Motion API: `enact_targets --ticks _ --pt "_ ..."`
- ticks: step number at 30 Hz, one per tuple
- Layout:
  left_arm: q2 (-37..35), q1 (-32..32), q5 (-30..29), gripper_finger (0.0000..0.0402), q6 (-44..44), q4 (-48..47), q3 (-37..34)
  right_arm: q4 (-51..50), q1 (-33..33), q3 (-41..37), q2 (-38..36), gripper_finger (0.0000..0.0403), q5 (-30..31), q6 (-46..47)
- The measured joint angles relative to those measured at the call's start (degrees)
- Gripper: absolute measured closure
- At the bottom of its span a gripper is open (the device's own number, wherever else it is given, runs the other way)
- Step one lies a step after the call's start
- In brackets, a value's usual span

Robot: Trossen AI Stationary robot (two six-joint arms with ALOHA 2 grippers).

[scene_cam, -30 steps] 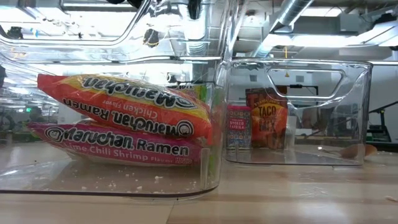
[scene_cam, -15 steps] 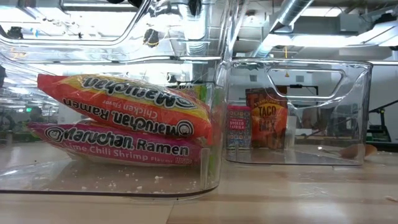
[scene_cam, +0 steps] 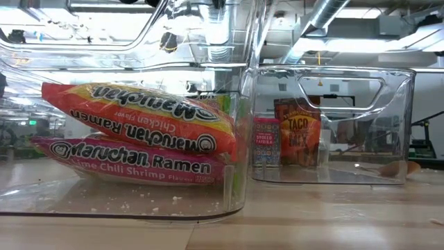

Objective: Pick & Place Food Item
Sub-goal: Put the bottom red noodle pack into the left transparent bin

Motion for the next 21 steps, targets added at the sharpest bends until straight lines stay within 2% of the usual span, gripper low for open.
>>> enact_targets --ticks 21 --pt "0.00 -2.51 1.07 0.0143 0.02 2.01 0.02 4.81 -1.11 0.02 2.52 0.0403 -3.03 4.66"
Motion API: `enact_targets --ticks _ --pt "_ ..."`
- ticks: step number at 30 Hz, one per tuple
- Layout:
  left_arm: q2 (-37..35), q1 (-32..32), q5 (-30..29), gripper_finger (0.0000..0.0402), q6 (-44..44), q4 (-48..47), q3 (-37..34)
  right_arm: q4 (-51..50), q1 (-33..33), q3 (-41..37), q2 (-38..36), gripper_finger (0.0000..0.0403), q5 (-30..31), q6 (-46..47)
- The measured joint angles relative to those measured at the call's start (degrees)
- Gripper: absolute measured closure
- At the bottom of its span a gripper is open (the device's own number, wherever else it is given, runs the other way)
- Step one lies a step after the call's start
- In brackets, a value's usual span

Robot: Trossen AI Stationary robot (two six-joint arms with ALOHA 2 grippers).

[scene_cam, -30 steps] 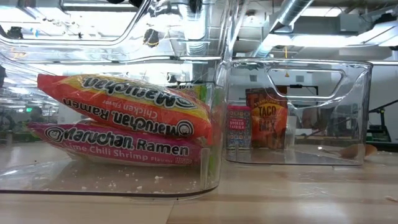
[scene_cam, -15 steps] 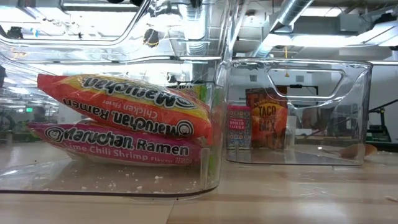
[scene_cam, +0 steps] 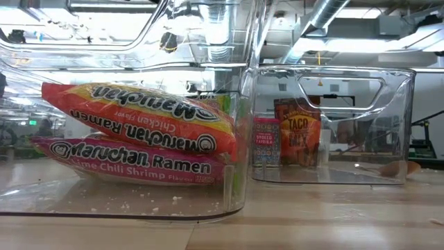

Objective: Pick & Place Food Item
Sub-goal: Put the bottom red noodle pack into the left transparent bin

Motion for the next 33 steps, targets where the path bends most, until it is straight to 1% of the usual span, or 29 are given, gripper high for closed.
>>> enact_targets --ticks 10,15,18,20,23,26,27,30,33 --pt "0.00 -0.22 0.60 0.0184 -0.37 0.09 0.00 0.07 0.00 -0.02 0.10 0.0403 0.26 1.20" --pt "0.00 -0.78 1.60 0.0214 -0.39 0.04 -0.02 0.09 0.00 -0.03 0.10 0.0403 0.74 1.74" --pt "0.00 -0.81 1.60 0.0246 -0.39 0.07 0.00 0.09 0.02 -0.04 0.10 0.0403 0.77 1.81" --pt "0.00 -0.76 1.60 0.0276 -0.39 0.02 -0.02 0.09 0.02 -0.02 0.10 0.0403 0.80 1.83" --pt "0.00 -0.72 1.67 0.0329 -0.22 0.02 -0.01 0.09 0.02 -0.02 0.10 0.0403 0.95 1.84" --pt "0.00 -0.72 3.18 0.0384 1.11 0.12 -0.02 0.03 0.02 -0.02 0.10 0.0403 0.95 2.59" --pt "0.00 -0.72 3.49 0.0392 1.25 0.09 -0.01 0.03 0.02 -0.02 0.10 0.0403 0.97 2.71" --pt "0.00 -0.72 3.52 0.0396 2.16 0.09 -0.02 0.05 0.00 -0.02 0.10 0.0403 0.97 2.79" --pt "0.00 -0.72 3.56 0.0400 2.62 0.09 -0.02 0.04 0.00 -0.03 0.10 0.0396 0.99 5.04"
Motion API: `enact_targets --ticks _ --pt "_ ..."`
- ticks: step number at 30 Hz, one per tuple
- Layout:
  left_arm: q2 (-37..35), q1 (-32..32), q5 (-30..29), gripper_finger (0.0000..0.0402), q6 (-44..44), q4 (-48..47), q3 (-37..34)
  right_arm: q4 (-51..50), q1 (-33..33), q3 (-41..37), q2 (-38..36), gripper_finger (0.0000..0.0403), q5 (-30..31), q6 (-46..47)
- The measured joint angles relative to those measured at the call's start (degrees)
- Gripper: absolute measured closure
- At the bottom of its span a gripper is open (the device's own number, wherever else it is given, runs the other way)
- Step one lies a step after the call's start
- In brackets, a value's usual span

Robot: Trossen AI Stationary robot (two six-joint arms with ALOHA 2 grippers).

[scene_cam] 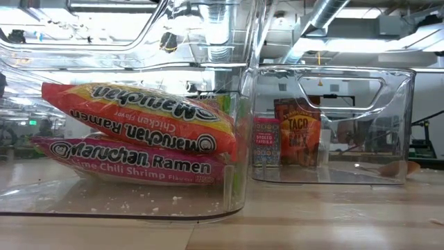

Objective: Pick & Place Food Item
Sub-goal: Put the bottom red noodle pack into the left transparent bin

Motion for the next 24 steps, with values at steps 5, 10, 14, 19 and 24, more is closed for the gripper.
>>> enact_targets --ticks 5,10,14,19,24 --pt "0.00 0.00 1.22 0.0401 0.00 -0.11 0.00 -0.03 -0.32 -0.01 0.00 0.0355 0.27 4.70" --pt "0.00 0.00 2.01 0.0401 0.00 -0.18 0.00 -0.17 -0.33 0.00 0.00 0.0288 1.51 8.07" --pt "0.00 0.00 2.52 0.0401 -0.08 -0.20 0.00 -0.41 -0.33 0.00 0.00 0.0230 1.85 8.13" --pt "0.00 -0.02 2.54 0.0401 -0.15 -0.69 0.00 -0.39 -0.33 0.00 -0.02 0.0182 2.34 8.15" --pt "0.00 -0.02 2.87 0.0401 -0.15 -0.84 0.00 -0.57 -0.33 0.00 -0.13 0.0177 2.29 8.15"
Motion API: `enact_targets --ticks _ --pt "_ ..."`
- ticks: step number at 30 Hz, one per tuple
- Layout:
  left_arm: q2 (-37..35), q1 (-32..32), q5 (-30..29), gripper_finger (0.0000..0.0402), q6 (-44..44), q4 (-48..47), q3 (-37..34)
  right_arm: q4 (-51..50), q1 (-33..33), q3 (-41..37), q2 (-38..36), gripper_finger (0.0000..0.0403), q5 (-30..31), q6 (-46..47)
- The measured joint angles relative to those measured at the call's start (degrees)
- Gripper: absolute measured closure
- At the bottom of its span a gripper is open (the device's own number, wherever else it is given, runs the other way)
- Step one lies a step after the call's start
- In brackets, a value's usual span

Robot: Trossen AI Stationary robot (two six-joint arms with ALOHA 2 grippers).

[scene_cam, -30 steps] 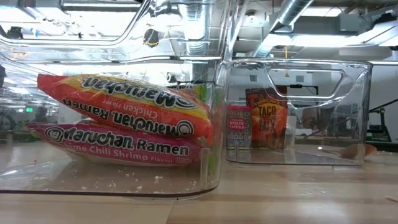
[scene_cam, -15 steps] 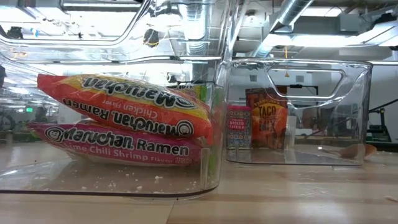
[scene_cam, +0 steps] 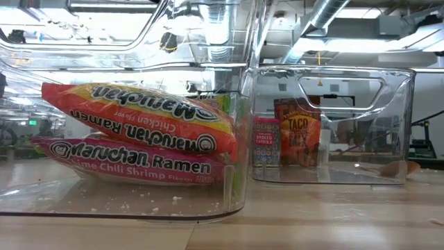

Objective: Pick & Place Food Item
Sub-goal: Put the bottom red noodle pack into the left transparent bin

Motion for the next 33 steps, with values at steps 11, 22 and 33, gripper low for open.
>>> enact_targets --ticks 11,22,33 --pt "0.00 0.77 1.26 0.0401 1.88 -7.79 -0.04 -8.51 0.15 0.00 -2.01 0.0193 1.38 1.46" --pt "-0.07 -0.99 0.15 0.0401 -1.06 -23.70 -0.04 -25.56 0.88 0.02 -5.32 0.0206 4.57 3.00" --pt "-0.15 -8.81 -1.49 0.0401 -10.72 -35.50 -0.03 -35.55 0.79 0.00 -7.17 0.0215 6.72 2.32"
